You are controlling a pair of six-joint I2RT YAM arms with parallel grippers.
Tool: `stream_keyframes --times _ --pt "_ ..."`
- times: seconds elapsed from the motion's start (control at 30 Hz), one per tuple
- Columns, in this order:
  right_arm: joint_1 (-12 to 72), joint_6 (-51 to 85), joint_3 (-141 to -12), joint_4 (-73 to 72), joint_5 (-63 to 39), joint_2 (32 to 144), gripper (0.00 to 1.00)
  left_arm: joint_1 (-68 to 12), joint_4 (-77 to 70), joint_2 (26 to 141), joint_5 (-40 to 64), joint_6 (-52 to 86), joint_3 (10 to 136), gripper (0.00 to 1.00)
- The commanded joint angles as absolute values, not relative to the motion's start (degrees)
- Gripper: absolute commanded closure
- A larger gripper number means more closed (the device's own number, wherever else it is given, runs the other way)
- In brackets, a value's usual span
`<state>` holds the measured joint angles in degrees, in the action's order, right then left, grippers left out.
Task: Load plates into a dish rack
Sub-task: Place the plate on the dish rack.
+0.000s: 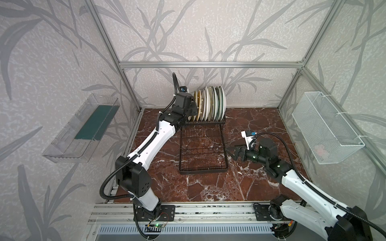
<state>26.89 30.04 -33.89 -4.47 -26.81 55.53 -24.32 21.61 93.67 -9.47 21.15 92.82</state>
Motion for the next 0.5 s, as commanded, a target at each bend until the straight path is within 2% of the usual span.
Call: stream_keyframes --times 0.0,0.27,0.37,0.47 --pt "27.2 30.0 -33.7 -6.0 -26.7 55.9 0.01 -24.2 16.7 90.7 -10.7 21.2 92.3 0.99" --pt "27.1 28.8 -34.8 -3.0 -24.0 55.6 0.01 -24.2 17.2 89.8 -10.0 21.3 93.8 0.77" --pt "27.1 27.9 -35.6 -0.5 -22.3 55.4 0.01 -24.0 17.9 89.3 -9.2 21.5 95.3 0.65" --pt "27.1 27.0 -36.3 1.4 -21.1 55.4 0.01 -23.7 18.5 88.7 -8.1 21.6 96.8 0.6"
